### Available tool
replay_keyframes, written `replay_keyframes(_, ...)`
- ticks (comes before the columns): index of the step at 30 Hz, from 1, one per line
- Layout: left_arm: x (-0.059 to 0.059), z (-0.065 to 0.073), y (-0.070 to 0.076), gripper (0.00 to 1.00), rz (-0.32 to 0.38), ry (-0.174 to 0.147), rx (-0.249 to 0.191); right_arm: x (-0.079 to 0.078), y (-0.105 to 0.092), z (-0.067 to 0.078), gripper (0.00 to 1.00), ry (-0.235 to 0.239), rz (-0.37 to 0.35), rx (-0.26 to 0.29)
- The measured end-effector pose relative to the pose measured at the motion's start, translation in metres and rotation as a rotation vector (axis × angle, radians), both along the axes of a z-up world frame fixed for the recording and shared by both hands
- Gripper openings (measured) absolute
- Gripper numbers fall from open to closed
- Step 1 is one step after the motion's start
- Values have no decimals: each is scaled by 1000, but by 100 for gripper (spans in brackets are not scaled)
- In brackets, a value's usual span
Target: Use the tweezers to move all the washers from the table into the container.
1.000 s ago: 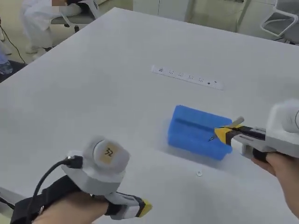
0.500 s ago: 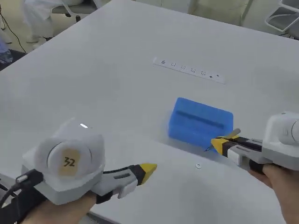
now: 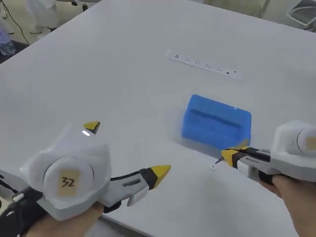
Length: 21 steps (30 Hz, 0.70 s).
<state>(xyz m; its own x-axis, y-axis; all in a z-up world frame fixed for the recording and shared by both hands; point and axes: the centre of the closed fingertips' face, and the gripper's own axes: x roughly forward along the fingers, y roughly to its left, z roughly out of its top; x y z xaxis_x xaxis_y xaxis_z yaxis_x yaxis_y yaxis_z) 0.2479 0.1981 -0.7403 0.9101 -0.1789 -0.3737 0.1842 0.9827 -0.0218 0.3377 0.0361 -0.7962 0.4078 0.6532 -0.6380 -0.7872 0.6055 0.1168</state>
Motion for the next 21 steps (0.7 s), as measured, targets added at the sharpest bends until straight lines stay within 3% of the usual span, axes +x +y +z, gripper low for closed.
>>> replay_keyframes(4, -1, -6, -3, 99, -21, 26, 39, 3, -1, -6, 4, 12, -13, -4)
replay_keyframes(8, -1, -6, -6, 99, -39, 17, 58, 3, -1, -15, 4, 18, -8, -19)
replay_keyframes(10, -2, -9, -6, 99, -41, 31, 74, 2, 0, -18, 4, 20, -8, -29)
replay_keyframes(21, -3, -11, -4, 99, -40, 42, 95, 4, 1, -20, 4, -19, 13, -60)
